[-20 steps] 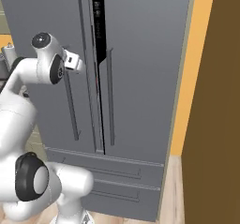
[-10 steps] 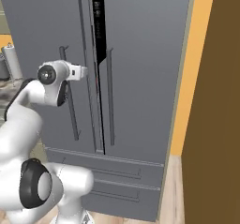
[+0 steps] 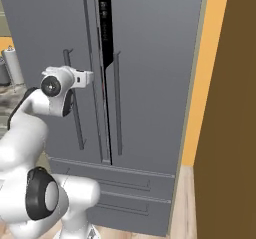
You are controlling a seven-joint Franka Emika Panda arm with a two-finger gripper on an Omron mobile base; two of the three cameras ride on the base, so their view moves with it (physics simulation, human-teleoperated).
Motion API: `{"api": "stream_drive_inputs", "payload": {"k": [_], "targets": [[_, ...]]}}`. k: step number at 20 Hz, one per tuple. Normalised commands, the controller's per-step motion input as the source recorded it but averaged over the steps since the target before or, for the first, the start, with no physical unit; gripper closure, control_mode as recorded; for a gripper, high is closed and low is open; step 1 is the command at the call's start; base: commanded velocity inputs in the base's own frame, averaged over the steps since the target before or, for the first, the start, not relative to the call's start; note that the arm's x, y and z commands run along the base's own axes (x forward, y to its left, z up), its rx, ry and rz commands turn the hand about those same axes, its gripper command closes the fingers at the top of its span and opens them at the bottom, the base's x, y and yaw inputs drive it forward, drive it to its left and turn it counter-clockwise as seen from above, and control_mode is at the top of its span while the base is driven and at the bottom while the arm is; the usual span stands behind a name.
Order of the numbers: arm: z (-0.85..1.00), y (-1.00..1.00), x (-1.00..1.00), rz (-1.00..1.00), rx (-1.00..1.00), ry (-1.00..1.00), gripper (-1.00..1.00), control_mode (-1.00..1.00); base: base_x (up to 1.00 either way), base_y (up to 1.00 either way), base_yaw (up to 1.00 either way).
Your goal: Open the fridge, remove the apple, tomato, and steak, and place them on any counter.
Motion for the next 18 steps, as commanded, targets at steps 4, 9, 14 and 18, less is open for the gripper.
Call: {"api": "stream_drive_inputs", "payload": {"k": [4, 9, 14, 18], "targets": [[0.00, 0.87, -0.32, -0.10, -0.11, 0.18, 1.00, -1.00, 0.00, 0.00, 0.00], [-0.04, 1.00, -1.00, -0.17, -0.19, 0.11, 1.00, -1.00, 0.00, 0.00, 0.00], [-0.20, 0.99, -1.00, -0.19, -0.20, -0.02, 1.00, -1.00, 0.00, 0.00, 0.00], [-0.27, 1.00, -1.00, -0.16, -0.21, -0.26, 1.00, -1.00, 0.00, 0.00, 0.00]]}}
